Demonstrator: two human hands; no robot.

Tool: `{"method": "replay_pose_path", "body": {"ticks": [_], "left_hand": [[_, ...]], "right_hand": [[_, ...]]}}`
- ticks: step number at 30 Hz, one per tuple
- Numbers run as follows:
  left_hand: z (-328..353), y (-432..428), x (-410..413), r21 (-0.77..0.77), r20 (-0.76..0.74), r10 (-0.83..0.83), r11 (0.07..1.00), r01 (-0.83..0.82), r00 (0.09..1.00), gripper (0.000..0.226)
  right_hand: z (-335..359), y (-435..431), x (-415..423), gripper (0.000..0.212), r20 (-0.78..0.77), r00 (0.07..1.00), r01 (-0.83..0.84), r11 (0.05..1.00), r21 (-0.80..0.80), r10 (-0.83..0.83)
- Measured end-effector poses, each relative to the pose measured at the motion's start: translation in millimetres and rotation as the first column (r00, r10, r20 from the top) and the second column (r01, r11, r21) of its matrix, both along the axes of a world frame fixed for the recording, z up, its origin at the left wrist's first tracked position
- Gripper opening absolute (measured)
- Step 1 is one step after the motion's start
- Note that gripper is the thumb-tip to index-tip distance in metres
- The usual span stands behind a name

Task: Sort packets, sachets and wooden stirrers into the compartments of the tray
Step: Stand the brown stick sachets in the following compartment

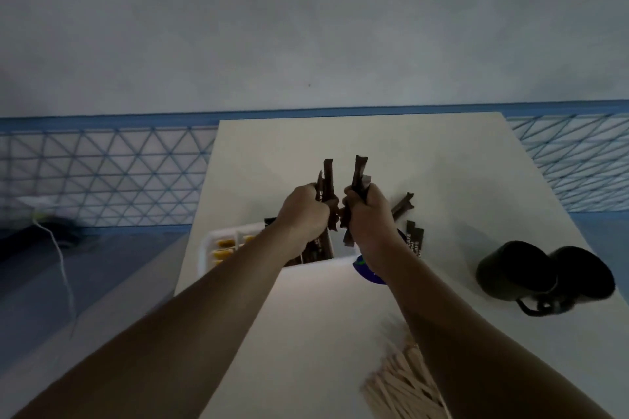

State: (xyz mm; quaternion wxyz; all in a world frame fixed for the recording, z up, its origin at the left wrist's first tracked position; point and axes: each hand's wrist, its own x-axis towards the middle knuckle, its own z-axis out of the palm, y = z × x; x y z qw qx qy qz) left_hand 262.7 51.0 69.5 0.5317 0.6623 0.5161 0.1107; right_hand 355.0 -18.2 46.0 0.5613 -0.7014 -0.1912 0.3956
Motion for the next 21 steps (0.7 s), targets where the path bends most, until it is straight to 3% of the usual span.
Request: {"method": "replay_pose_path", "body": {"ticks": [6,11,21], "left_hand": [[-13.1,-1.1,-31.4,0.026,0.038,0.140,0.990,-0.141,0.989,0.012],[-21.8,-11.5,-40.0,0.100,0.046,0.180,0.978,-0.184,0.983,0.014],[-29.5,-15.2,-37.6,0.260,-0.006,0.118,0.959,-0.113,0.993,0.018]], "right_hand": [[-8.1,8.1,-25.7,0.019,-0.109,0.994,0.011,0.996,0.089,-0.001],[-19.0,9.2,-33.6,0.021,-0.088,0.996,0.002,0.999,0.054,0.002],[-32.9,6.4,-38.5,0.032,0.049,0.997,-0.063,0.998,-0.031,0.065]]}}
